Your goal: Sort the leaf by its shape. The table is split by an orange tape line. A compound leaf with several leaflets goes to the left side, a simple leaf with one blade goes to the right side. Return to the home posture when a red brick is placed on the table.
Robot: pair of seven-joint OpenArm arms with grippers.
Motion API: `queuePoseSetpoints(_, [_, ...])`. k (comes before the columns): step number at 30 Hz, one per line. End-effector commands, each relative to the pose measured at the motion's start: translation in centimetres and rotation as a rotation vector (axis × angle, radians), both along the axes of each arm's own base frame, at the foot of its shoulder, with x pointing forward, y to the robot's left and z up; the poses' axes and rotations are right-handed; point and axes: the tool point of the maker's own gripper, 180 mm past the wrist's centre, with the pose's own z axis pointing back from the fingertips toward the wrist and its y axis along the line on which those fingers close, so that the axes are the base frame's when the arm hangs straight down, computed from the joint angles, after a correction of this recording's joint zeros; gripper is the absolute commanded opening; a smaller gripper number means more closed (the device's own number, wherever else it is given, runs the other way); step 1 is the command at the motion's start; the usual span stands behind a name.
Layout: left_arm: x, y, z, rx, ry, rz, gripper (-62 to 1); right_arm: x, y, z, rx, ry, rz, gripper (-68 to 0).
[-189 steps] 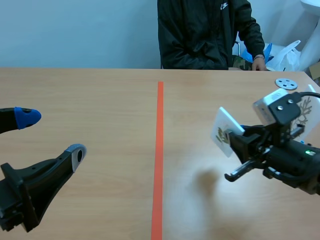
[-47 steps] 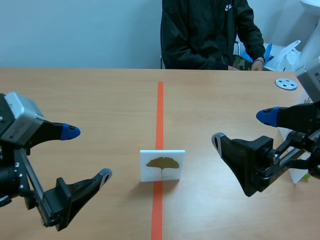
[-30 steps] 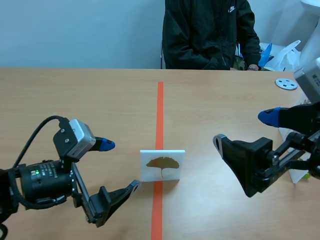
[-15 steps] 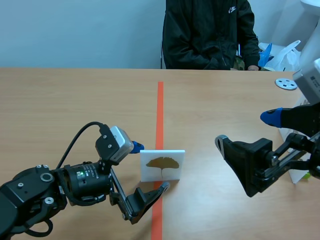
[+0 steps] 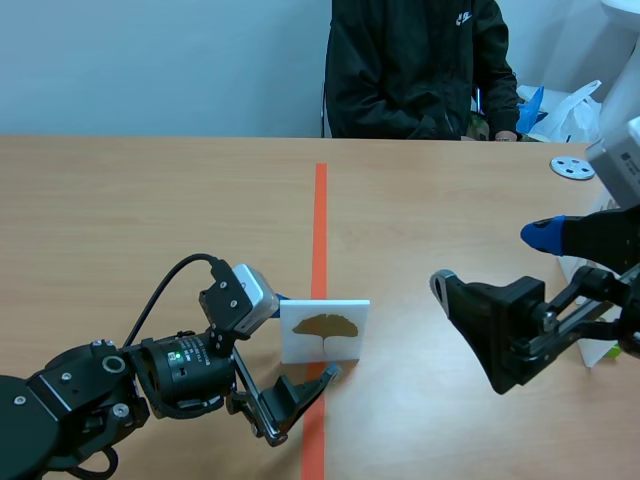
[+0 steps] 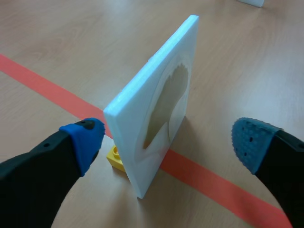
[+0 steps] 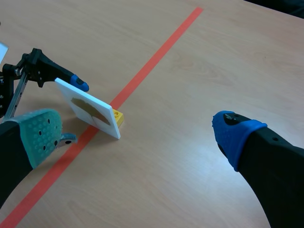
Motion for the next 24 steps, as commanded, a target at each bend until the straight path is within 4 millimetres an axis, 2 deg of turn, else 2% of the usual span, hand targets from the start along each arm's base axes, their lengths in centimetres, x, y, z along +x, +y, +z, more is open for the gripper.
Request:
queuePoseSetpoints(1, [0.5,-0.4,1.2,-0.04,-0.03,0.001,-11.9,0.6,-0.4,0.8,0.01,-0.032,-0.012,0.4])
queuePoseSetpoints(5, [0.1,-0.8,1.2,-0.045,-0.029,-0.014,-16.9,0.6,-0.4,0.8,0.009,-0.032,-0.012,0.4])
queuePoseSetpoints(8, [-0.2,-1.0,1.1,-0.044,-0.027,-0.023,-23.6,0.6,-0.4,0.8,0.01,-0.032,-0.012,0.4])
queuePoseSetpoints(18, [0.4,-1.7,1.5,-0.053,-0.053,0.01,-37.4,0.6,-0.4,0.8,0.01,-0.032,-0.012,0.4])
queuePoseSetpoints(24, [0.4,-1.9,1.4,-0.05,-0.05,0.012,-52.7,0.6,-0.4,0.8,0.01,-0.032,-0.012,0.4])
